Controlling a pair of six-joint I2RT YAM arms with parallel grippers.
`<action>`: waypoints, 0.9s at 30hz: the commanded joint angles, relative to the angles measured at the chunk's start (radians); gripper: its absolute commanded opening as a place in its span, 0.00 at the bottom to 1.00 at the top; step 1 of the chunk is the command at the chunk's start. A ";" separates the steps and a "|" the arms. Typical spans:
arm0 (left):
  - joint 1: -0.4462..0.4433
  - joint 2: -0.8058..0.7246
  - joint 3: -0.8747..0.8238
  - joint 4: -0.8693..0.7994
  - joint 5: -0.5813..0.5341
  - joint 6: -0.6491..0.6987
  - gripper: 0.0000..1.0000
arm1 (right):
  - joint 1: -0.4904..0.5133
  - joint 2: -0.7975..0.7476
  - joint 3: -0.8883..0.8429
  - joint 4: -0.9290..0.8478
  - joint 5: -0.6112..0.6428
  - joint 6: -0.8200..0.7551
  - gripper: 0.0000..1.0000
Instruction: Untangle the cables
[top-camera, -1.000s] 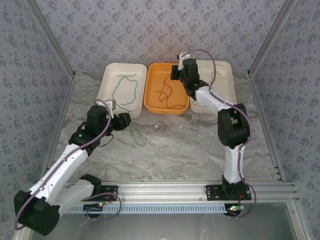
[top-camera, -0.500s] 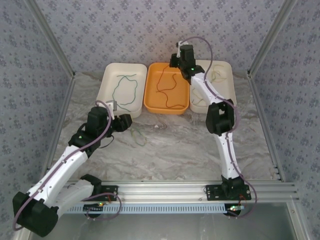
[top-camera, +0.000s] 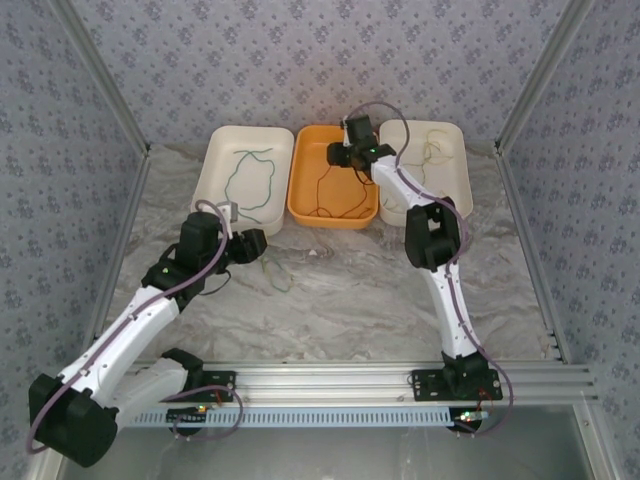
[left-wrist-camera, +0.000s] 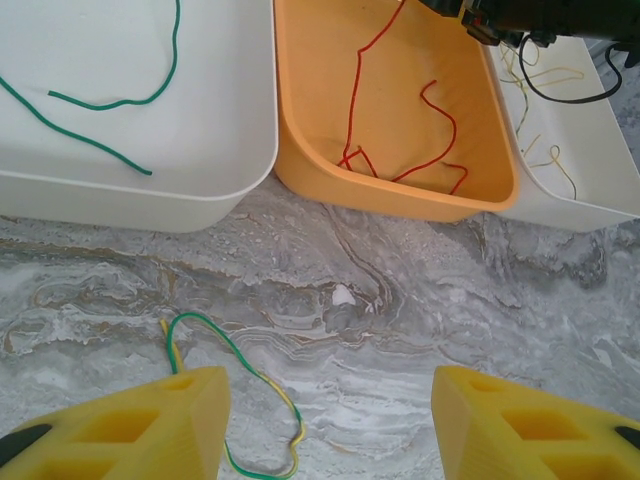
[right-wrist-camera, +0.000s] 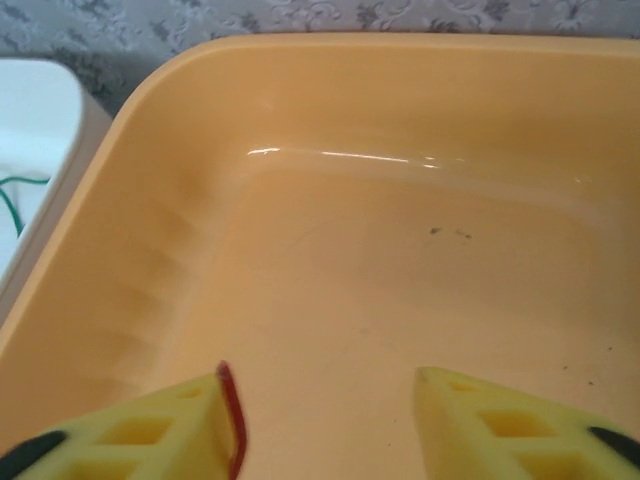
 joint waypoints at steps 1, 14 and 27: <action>-0.009 -0.014 0.025 -0.002 0.008 -0.004 0.56 | -0.001 -0.089 0.046 -0.043 0.017 0.006 0.64; -0.010 -0.022 0.034 -0.094 0.038 -0.052 0.59 | -0.013 -0.137 0.229 -0.228 0.021 0.042 0.93; -0.001 -0.020 0.057 -0.115 0.043 -0.043 0.59 | -0.048 -0.249 -0.016 -0.173 -0.125 0.132 0.79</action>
